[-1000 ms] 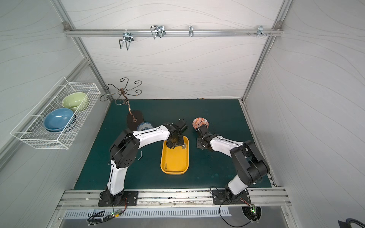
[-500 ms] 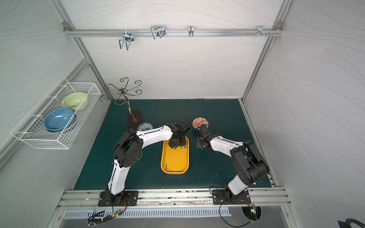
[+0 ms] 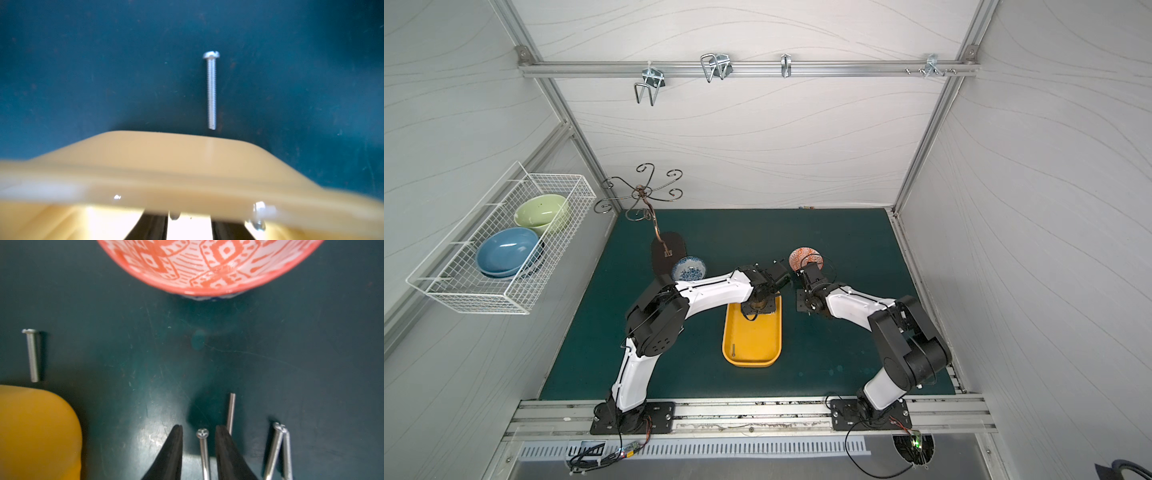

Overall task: Take out the screws from the storage box
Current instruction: Pick up the screw from the storage box.

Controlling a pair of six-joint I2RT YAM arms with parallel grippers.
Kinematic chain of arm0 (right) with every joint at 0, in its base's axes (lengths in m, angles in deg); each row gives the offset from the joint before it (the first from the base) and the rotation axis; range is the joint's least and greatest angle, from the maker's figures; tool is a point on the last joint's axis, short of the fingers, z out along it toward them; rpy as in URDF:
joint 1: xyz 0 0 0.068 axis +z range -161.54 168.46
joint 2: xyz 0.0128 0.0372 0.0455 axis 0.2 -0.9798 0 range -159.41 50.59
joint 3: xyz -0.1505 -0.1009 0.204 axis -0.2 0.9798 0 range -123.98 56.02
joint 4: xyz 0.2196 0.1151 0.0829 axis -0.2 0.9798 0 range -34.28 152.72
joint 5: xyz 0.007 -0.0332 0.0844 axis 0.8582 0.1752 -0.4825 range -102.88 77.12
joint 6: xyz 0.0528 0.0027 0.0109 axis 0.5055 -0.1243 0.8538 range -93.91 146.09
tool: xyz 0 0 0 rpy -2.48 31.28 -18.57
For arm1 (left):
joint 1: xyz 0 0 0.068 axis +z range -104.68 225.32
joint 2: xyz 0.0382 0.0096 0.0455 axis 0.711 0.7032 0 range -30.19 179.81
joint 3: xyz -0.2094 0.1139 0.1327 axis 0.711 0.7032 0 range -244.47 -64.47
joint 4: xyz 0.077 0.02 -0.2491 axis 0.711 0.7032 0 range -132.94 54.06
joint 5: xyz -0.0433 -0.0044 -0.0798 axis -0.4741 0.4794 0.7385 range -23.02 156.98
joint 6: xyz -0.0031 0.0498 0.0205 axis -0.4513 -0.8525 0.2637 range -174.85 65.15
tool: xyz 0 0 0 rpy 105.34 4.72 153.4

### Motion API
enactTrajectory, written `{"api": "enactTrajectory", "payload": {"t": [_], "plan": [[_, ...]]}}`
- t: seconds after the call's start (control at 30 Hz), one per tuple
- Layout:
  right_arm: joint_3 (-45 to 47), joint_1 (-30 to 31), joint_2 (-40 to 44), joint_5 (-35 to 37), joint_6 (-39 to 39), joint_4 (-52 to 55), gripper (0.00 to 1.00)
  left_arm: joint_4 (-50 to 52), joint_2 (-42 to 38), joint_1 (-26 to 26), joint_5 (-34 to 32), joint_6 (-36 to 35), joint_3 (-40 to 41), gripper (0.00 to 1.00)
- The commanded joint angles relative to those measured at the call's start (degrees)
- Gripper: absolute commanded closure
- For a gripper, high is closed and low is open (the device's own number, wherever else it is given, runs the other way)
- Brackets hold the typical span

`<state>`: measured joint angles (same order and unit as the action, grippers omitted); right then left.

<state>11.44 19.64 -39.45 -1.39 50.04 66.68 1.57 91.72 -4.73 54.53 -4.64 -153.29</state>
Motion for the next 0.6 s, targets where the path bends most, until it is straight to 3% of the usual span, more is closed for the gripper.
{"api": "enactTrajectory", "payload": {"t": [0.0,0.13,0.37,0.57], "plan": [[0.5,-0.3,1.4,-0.6,-0.7,0.0,0.69,3.1,5.3,-0.2,1.1,-0.5,3.2,0.66],[0.5,-0.2,1.5,-0.7,-0.7,-0.1,0.69,2.1,7.5,-0.1,3.5,-1.4,2.7,0.99],[0.4,-0.3,1.5,-1.0,-0.8,-0.2,0.70,0.9,7.8,-0.1,4.0,-1.8,3.5,1.00],[0.6,-0.3,5.7,-1.8,-2.0,-0.1,0.70,-1.6,2.0,-0.1,2.2,-4.1,5.7,1.00]]}}
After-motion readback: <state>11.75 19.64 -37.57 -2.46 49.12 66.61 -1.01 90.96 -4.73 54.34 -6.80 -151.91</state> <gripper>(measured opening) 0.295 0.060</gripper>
